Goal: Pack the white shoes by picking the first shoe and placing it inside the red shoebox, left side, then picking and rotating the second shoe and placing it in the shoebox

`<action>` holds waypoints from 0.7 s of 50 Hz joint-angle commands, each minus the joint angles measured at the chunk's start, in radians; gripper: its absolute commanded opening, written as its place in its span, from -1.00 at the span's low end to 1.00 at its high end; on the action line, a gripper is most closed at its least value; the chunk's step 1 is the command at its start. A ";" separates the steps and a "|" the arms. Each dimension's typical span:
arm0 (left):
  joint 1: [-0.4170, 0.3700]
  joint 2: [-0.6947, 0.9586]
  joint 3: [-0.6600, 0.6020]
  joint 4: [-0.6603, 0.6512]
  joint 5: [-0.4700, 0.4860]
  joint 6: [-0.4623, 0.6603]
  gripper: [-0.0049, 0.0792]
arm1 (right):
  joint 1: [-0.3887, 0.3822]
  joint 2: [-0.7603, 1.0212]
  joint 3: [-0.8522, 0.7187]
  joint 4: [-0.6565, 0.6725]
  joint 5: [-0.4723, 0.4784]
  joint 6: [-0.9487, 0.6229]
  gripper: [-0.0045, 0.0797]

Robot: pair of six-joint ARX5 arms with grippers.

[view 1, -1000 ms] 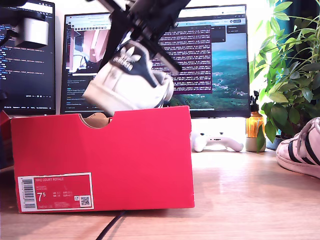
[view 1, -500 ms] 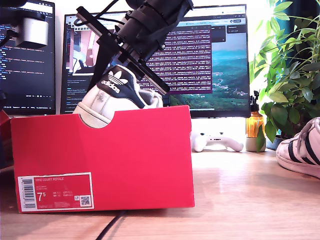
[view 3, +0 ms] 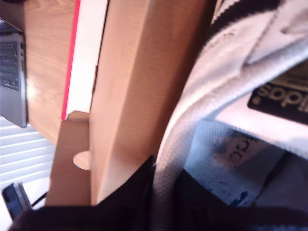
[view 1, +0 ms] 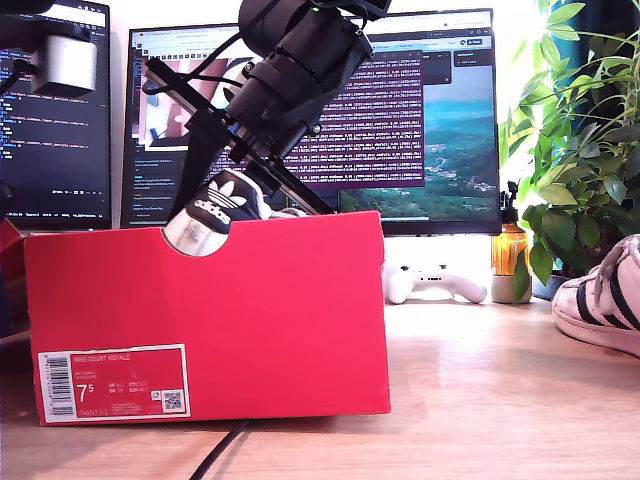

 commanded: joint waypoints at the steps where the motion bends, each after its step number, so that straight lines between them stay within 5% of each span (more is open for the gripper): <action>1: -0.004 0.011 -0.006 0.007 0.001 0.012 -0.93 | 0.011 -0.006 0.019 0.039 0.010 -0.007 -0.92; 35: -0.027 0.011 -0.006 0.008 0.001 0.013 -0.93 | 0.045 0.056 0.019 0.073 0.154 0.108 -0.92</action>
